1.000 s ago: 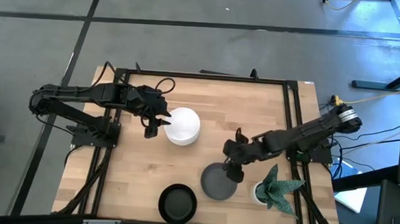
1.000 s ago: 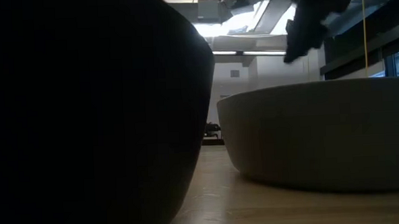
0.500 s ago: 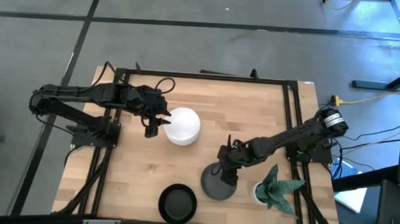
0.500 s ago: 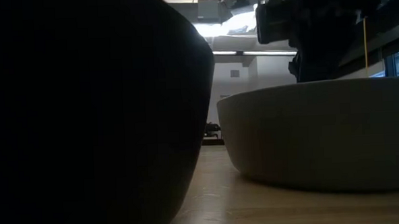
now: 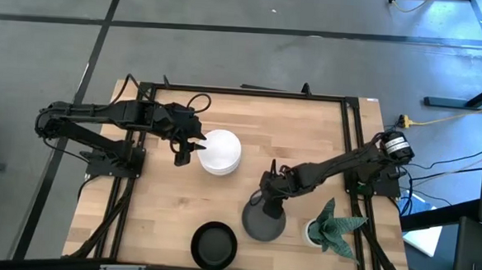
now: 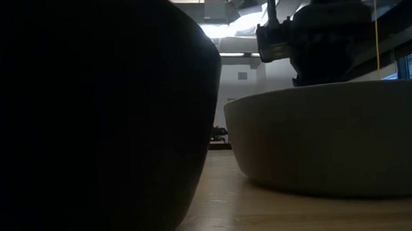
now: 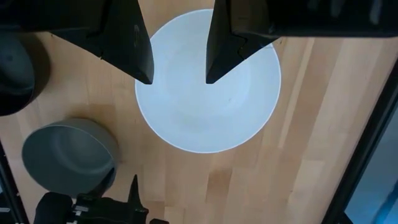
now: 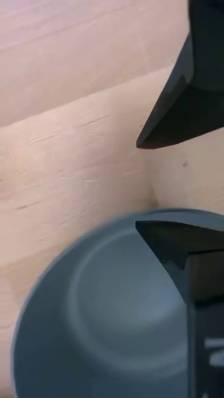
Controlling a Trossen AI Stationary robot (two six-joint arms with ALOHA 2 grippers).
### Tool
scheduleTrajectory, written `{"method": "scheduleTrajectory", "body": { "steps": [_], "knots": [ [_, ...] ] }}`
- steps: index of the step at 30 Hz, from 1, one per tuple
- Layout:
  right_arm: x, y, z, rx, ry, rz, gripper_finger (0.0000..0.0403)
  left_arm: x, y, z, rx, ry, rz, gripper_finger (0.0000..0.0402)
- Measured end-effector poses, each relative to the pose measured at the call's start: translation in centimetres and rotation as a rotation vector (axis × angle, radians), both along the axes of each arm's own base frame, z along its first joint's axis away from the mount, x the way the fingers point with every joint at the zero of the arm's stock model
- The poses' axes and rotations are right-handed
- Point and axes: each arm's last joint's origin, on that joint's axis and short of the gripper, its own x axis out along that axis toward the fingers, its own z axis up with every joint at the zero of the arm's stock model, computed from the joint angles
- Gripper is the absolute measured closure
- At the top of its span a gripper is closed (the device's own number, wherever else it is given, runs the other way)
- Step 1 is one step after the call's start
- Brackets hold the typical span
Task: Nest bowls inside each other
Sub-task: Stack the gray bowl on the white bowl
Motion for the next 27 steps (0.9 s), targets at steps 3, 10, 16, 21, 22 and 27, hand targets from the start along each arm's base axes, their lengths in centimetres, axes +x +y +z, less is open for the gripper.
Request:
{"method": "scheduleTrajectory", "body": {
  "steps": [3,10,16,21,22,27],
  "knots": [
    [0.1,-0.2,0.0,0.002,0.0,0.004,0.0231,0.0,0.0,0.0,0.0,0.004,0.0,0.026],
    [0.1,-0.4,0.0,0.046,0.013,0.018,0.0305,-0.1,0.0,-0.1,0.002,0.021,0.001,0.026],
    [0.3,-0.9,0.0,0.052,0.014,0.004,0.0384,-0.2,0.0,-0.2,0.004,0.024,0.0,0.026],
    [0.5,-1.5,0.0,0.086,0.019,-0.016,0.039,-0.2,0.0,-0.2,0.004,0.03,0.0,0.026],
    [0.5,-1.7,0.0,0.096,0.022,-0.019,0.039,-0.2,0.0,-0.2,0.004,0.036,0.0,0.026],
    [1.0,-3.0,0.3,0.103,0.016,-0.007,0.0396,-0.4,0.0,-0.4,0.001,0.062,0.0,0.026]
  ]
}}
